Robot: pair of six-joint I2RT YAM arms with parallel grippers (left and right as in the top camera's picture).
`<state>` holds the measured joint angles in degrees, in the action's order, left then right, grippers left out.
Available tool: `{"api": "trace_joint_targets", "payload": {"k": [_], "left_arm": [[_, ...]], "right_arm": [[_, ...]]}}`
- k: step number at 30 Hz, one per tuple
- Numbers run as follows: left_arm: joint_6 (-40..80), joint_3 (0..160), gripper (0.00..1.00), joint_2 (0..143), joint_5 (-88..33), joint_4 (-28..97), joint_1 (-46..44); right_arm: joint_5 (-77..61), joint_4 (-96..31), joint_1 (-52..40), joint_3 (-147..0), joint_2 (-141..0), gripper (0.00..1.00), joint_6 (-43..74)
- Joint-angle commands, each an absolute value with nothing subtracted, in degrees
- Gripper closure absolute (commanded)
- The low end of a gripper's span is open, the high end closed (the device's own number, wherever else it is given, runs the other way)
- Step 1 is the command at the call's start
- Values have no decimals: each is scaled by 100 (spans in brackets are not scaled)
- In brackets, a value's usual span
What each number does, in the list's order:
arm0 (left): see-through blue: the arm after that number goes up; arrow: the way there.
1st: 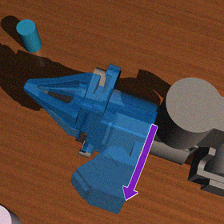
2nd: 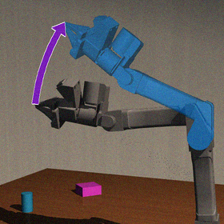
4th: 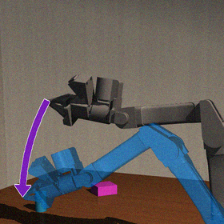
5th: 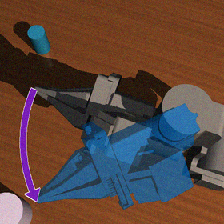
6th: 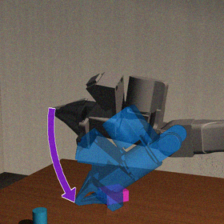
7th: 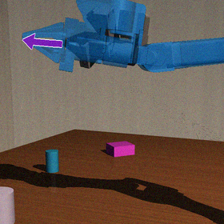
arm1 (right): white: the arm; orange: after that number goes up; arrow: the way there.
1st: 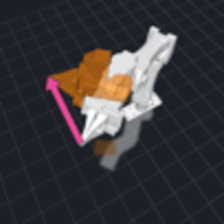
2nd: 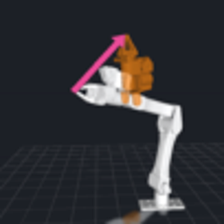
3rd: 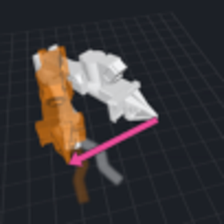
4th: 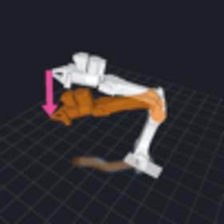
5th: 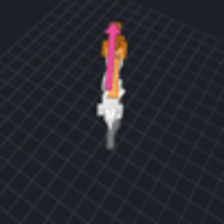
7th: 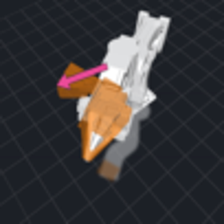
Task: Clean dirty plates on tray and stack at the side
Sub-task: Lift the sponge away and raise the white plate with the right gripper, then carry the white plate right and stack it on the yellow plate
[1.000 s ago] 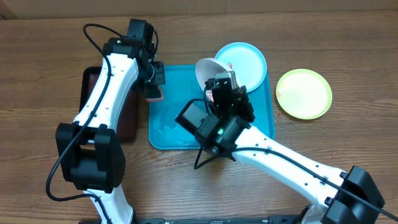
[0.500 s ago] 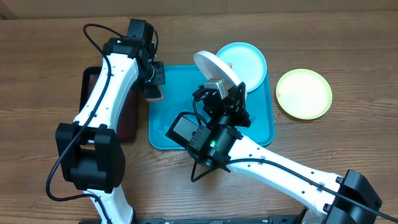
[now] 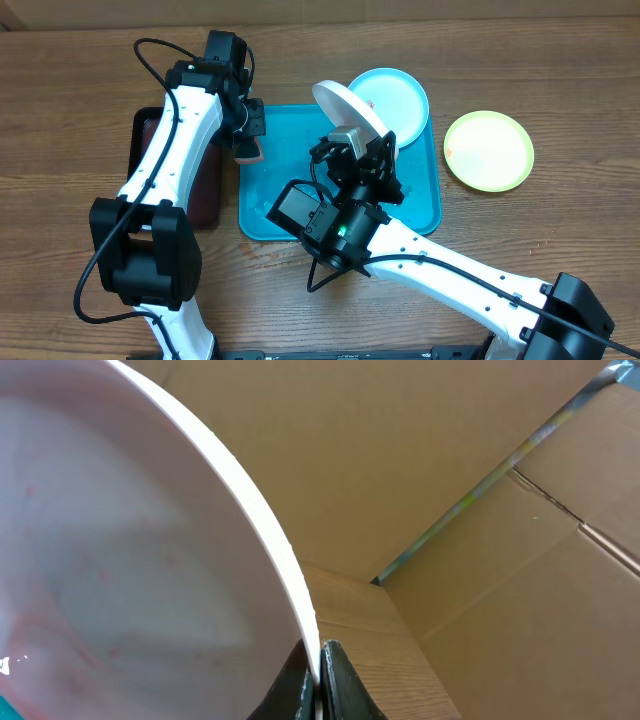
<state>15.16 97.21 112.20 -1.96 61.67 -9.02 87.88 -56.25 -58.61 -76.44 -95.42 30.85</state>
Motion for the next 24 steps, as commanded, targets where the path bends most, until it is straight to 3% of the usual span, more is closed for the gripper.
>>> {"api": "trace_joint_targets", "payload": {"k": [1, 7, 11, 19, 24], "left_arm": [[1636, 9679, 96, 11220, -305, 6143, -945], [1636, 9679, 96, 11220, -305, 6143, -945], [1634, 9679, 96, 11220, -305, 6145, -945], [1634, 9679, 96, 11220, -305, 6145, -945], [1636, 9679, 96, 11220, -305, 6143, -945]], "right_arm": [[9004, -5612, -5887, -7776, -9336, 96, 3124], [8833, -5612, -5887, -7776, -9336, 96, 3127], [7944, -5706, -5861, -7773, -9336, 96, 3144], [3435, -5728, -4908, -7721, -9338, 96, 3089], [847, -5400, -3741, -7719, -9338, 96, 2110]]}}
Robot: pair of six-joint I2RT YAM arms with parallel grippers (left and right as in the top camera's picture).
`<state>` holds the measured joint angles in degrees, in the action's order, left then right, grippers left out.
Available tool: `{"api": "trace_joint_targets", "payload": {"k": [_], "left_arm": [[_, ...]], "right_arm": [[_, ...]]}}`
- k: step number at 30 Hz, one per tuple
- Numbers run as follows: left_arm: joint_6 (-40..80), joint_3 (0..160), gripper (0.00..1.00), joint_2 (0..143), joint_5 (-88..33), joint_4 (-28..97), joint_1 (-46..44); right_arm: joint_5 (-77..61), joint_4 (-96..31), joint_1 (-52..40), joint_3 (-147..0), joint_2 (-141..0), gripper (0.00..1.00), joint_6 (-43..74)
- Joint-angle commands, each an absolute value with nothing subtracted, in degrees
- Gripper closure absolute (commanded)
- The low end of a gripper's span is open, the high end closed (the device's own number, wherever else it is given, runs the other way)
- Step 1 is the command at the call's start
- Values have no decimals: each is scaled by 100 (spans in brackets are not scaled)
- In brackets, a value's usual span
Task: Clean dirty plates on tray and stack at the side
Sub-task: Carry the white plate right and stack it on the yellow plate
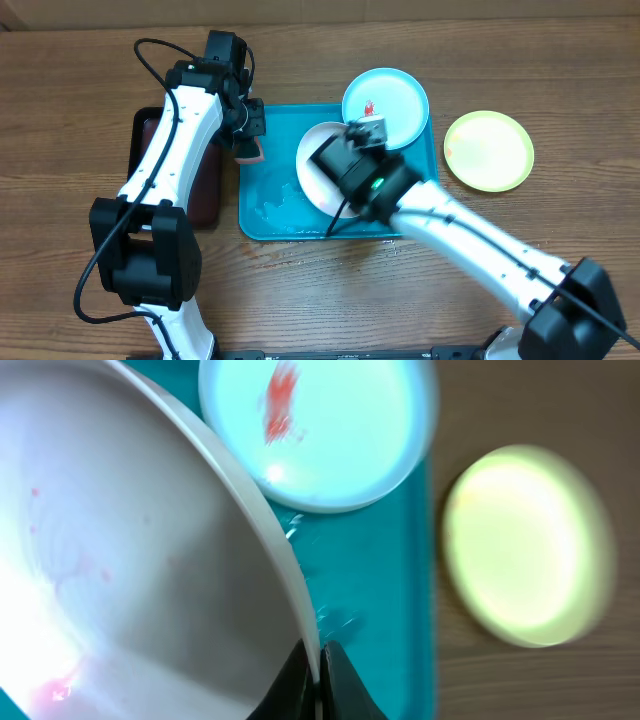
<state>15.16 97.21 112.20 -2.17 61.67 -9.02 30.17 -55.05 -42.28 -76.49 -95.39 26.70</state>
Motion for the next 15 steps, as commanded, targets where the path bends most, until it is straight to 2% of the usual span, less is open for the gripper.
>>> {"api": "trace_joint_targets", "payload": {"k": [1, 4, 8, 15], "left_arm": [[1634, 9679, 96, 11220, -305, 6145, -945], [1634, 9679, 96, 11220, -305, 6145, -945], [1634, 9679, 96, 11220, -305, 6136, -945], [1636, 9679, 96, 11220, -305, 6117, -945]], "right_arm": [[401, -5363, -3450, -7719, -9338, 96, 1979], [-753, -5339, -2464, -7719, -9338, 96, 1671], [-1531, -5334, -1208, -7719, -9338, 96, 1605], [-1350, -5081, 707, -7717, -9408, 96, 1940]]}}
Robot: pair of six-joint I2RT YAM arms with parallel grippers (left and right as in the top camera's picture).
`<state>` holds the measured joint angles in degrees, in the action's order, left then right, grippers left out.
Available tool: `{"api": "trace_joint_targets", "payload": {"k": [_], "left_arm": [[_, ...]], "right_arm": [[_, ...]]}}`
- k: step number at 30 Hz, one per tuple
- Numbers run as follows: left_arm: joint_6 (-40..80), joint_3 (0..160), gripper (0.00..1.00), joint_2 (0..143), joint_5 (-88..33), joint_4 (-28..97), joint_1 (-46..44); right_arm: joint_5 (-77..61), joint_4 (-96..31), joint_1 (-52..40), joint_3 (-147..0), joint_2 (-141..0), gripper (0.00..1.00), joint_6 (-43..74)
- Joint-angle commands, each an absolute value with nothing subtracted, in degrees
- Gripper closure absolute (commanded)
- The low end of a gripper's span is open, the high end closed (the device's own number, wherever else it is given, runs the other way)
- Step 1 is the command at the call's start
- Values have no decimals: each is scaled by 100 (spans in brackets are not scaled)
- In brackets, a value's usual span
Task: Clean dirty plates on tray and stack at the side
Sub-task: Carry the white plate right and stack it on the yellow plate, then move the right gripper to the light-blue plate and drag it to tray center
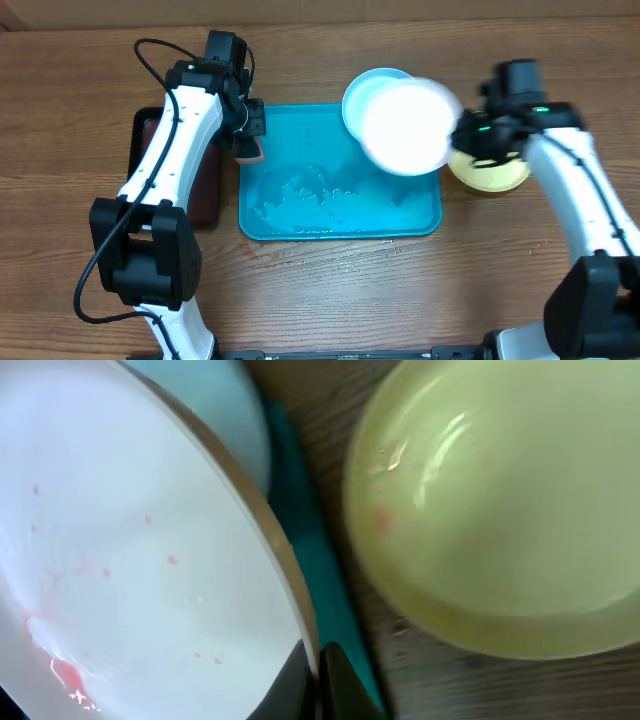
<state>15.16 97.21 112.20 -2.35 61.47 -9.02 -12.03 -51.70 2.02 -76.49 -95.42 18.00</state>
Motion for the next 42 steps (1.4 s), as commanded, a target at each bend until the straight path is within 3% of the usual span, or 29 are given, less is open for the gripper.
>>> {"api": "trace_joint_targets", "payload": {"k": [1, 9, 21, 22, 25, 28, 37, 42], "left_arm": [[1636, 9679, 96, 11220, -305, 6108, -945], [1634, 9679, 96, 11220, -303, 6077, -945], [1634, 9679, 96, 11220, -303, 6075, -945], [1634, 9679, 96, 11220, -301, 6075, -945], [1634, 9679, 96, 11220, -303, 6066, -945], [1634, 9679, 96, 11220, -303, 6053, -945], [1634, 9679, 96, 11220, -303, 6055, -945], [1636, 9679, 96, 11220, -303, 6053, -945]], "right_arm": [[-1236, -5052, 904, -7717, -9450, 96, 2014], [-1096, -5022, 1953, -7717, -10195, 96, 2257], [-604, -5190, 2123, -7717, -10975, 96, 2279], [-609, -5186, 2123, -7717, -10975, 95, 2281], [-845, -5170, 2123, -7747, -10973, 76, 2279], [-1592, -5194, 2106, -7891, -10973, 72, 2250], [-2987, -4731, 1219, -8335, -10980, 68, 1968], [-2351, -4195, 377, -8322, -11155, 68, 2615]]}}
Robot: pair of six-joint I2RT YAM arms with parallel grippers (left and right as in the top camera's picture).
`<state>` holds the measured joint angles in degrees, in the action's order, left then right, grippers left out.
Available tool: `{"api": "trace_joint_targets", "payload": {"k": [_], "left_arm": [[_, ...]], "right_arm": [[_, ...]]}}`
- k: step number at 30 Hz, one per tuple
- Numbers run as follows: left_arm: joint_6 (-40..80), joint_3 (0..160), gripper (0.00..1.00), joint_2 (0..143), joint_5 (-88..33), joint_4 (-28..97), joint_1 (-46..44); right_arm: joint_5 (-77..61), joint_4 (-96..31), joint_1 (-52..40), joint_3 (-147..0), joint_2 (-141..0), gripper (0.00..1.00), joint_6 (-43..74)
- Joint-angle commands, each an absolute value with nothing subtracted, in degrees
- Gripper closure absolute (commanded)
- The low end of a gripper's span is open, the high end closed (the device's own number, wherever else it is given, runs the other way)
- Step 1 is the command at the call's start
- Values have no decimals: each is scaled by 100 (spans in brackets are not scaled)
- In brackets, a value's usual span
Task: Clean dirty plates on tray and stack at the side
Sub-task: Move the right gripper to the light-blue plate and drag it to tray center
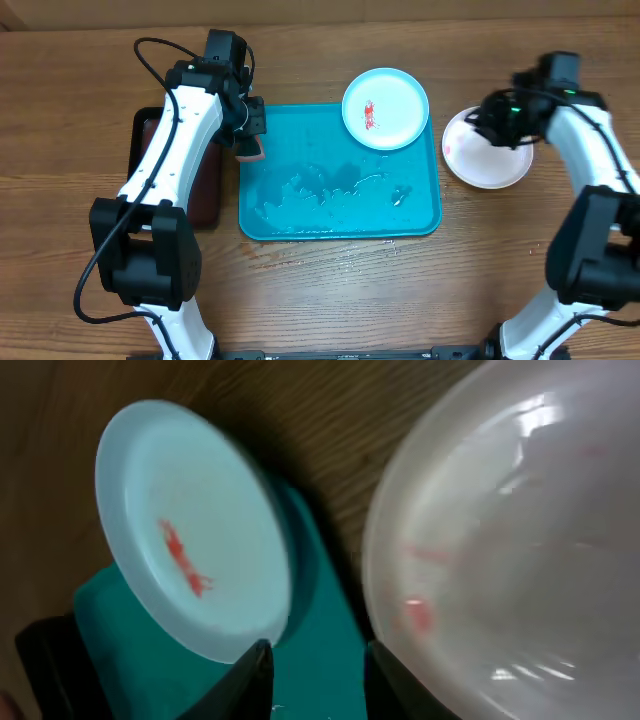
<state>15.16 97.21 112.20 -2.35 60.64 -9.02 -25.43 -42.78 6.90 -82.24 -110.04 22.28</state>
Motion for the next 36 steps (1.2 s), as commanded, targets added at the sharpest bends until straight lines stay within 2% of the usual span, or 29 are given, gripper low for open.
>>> {"api": "trace_joint_targets", "payload": {"k": [1, 8, 12, 17, 22, 31, 33, 34, 36], "left_arm": [[1636, 9679, 96, 11220, -303, 6053, -945], [1634, 9679, 96, 11220, -303, 6060, -945], [1634, 9679, 96, 11220, -303, 6064, -945], [1634, 9679, 96, 11220, -303, 6060, -945], [1634, 9679, 96, 11220, -303, 6060, -945], [1634, 9679, 96, 11220, -303, 6062, -945], [1634, 9679, 96, 11220, -303, 6062, -945], [1636, 9679, 96, 11220, -303, 6060, -945], [1634, 9679, 96, 11220, -303, 6060, -945]], "right_arm": [[-2060, -4130, 196, -8322, -11225, 69, 2832], [-891, -3924, -663, -8322, -11734, 73, 3610], [-860, -3776, -849, -8322, -11966, 75, 3605], [-886, -3852, -928, -8322, -11977, 84, 3559], [-921, -4421, -1002, -8322, -11977, 96, 3420], [-1612, -5787, -1601, -8322, -11977, 96, 2515], [-1616, -5975, -1802, -8322, -11977, 96, 2241], [-1614, -6016, -1890, -8324, -11977, 92, 2067], [-1577, -6012, -1981, -8324, -11977, 67, 1800]]}}
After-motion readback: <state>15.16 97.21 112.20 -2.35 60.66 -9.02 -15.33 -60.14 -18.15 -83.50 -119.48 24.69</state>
